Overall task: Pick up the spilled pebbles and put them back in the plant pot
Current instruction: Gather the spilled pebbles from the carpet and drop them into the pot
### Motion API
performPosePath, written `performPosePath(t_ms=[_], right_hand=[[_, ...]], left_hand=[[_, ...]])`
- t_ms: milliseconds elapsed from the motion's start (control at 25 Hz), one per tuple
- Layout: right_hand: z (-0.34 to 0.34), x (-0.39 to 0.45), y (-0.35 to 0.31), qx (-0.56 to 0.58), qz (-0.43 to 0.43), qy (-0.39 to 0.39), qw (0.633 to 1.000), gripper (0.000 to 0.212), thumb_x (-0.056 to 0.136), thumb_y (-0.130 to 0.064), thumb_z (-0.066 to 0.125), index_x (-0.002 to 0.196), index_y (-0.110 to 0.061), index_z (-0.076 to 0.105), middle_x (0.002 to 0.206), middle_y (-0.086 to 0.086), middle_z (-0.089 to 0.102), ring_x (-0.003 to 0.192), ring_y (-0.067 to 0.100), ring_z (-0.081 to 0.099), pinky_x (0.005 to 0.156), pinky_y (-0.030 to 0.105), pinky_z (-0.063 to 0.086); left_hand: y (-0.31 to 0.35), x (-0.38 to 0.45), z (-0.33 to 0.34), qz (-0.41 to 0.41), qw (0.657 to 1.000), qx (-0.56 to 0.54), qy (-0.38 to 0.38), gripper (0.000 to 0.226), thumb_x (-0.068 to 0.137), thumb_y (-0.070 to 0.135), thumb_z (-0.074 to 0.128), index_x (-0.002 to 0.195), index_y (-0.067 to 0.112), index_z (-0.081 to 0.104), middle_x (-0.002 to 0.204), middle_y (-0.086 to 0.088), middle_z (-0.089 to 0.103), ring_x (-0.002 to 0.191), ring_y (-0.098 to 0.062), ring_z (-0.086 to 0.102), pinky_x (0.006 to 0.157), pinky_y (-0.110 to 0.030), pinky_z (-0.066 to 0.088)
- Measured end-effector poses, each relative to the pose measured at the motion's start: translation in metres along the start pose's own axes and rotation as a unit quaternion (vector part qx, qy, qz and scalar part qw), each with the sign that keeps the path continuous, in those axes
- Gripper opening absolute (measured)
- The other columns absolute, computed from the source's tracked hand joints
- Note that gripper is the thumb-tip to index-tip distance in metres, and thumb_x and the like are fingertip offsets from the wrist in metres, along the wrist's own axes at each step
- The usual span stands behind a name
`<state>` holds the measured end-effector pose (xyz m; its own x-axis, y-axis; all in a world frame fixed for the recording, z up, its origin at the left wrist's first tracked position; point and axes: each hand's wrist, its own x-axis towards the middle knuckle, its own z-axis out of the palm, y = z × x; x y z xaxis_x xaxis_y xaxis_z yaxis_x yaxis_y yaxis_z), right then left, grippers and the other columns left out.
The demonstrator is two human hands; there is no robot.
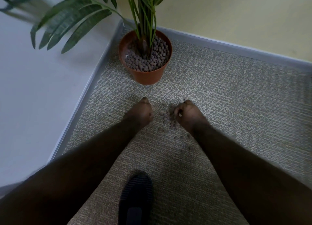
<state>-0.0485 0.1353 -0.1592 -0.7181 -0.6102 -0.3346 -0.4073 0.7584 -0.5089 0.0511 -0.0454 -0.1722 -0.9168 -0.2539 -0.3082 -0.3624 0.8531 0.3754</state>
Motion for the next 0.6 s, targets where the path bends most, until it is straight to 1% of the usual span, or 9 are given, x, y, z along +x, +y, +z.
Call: performPosePath(t_ms=[40,120,200,240,320,400,440,520,600], right_hand=[[-0.004,0.005,-0.007,0.004,-0.005,0.006,1.0,0.018,0.085,-0.014,0.063,0.074,-0.028,0.059,0.095,-0.002,0.05,0.08,0.014,0.056,0.076,0.028,0.052],[-0.014,0.014,-0.022,0.016,-0.018,0.023,0.999,0.017,0.085,-0.014,0.063,0.073,-0.026,0.06,0.096,0.0,0.052,0.078,0.012,0.058,0.069,0.027,0.053],[-0.025,0.026,-0.036,0.022,-0.032,0.043,0.998,0.011,0.086,-0.015,0.063,0.078,-0.022,0.063,0.097,0.0,0.053,0.075,0.008,0.056,0.062,0.026,0.053],[-0.031,0.033,-0.043,0.017,-0.042,0.051,0.998,0.007,0.087,-0.016,0.064,0.082,-0.021,0.065,0.098,0.001,0.053,0.076,0.008,0.056,0.061,0.024,0.052],[-0.042,0.046,-0.055,0.003,-0.061,0.069,0.996,0.004,0.086,-0.016,0.065,0.088,-0.019,0.067,0.101,0.003,0.053,0.082,0.013,0.058,0.067,0.024,0.05],[-0.053,0.059,-0.068,-0.011,-0.085,0.091,0.992,0.009,0.086,-0.015,0.064,0.093,-0.013,0.069,0.105,0.01,0.057,0.088,0.02,0.06,0.073,0.025,0.049],[-0.057,0.065,-0.076,-0.011,-0.096,0.102,0.99,0.012,0.086,-0.015,0.063,0.095,-0.011,0.07,0.106,0.012,0.058,0.089,0.021,0.06,0.074,0.024,0.047],[-0.066,0.076,-0.091,0.001,-0.11,0.117,0.987,0.012,0.085,-0.014,0.062,0.091,-0.013,0.071,0.102,0.01,0.06,0.085,0.017,0.056,0.073,0.023,0.046],[-0.071,0.088,-0.106,0.007,-0.113,0.123,0.986,0.013,0.085,-0.013,0.06,0.089,-0.014,0.072,0.101,0.008,0.064,0.083,0.018,0.058,0.074,0.023,0.048]], left_hand=[[-0.002,0.0,-0.004,0.005,1.0,-0.003,0.005,0.024,0.086,0.024,0.061,0.089,0.002,0.069,0.11,-0.015,0.053,0.091,-0.029,0.061,0.085,-0.039,0.051],[-0.006,0.0,-0.015,0.019,0.999,-0.008,0.026,0.023,0.084,0.022,0.063,0.089,0.001,0.07,0.107,-0.016,0.055,0.09,-0.029,0.061,0.085,-0.037,0.051],[-0.007,0.003,-0.032,0.02,0.997,-0.024,0.073,0.02,0.083,0.02,0.064,0.086,0.0,0.07,0.103,-0.017,0.057,0.087,-0.03,0.061,0.082,-0.035,0.051],[-0.008,0.005,-0.041,0.013,0.994,-0.034,0.099,0.02,0.084,0.019,0.064,0.084,0.0,0.07,0.101,-0.018,0.058,0.085,-0.03,0.061,0.081,-0.034,0.051],[-0.01,0.008,-0.059,0.005,0.987,-0.056,0.15,0.019,0.083,0.019,0.066,0.081,0.0,0.07,0.1,-0.018,0.061,0.085,-0.029,0.062,0.081,-0.033,0.052],[-0.013,0.014,-0.082,-0.002,0.977,-0.081,0.195,0.019,0.082,0.022,0.068,0.081,0.004,0.071,0.1,-0.016,0.065,0.084,-0.027,0.065,0.08,-0.033,0.054],[-0.014,0.019,-0.094,-0.002,0.971,-0.087,0.222,0.018,0.08,0.023,0.069,0.084,0.006,0.072,0.096,-0.013,0.069,0.082,-0.026,0.067,0.077,-0.033,0.055],[-0.017,0.033,-0.118,-0.008,0.955,-0.092,0.283,0.023,0.073,0.022,0.072,0.091,0.007,0.07,0.082,-0.009,0.072,0.074,-0.023,0.068,0.069,-0.031,0.056],[-0.016,0.046,-0.134,-0.024,0.939,-0.097,0.329,0.025,0.071,0.024,0.071,0.091,0.009,0.068,0.076,-0.009,0.071,0.07,-0.023,0.067,0.065,-0.029,0.054]])
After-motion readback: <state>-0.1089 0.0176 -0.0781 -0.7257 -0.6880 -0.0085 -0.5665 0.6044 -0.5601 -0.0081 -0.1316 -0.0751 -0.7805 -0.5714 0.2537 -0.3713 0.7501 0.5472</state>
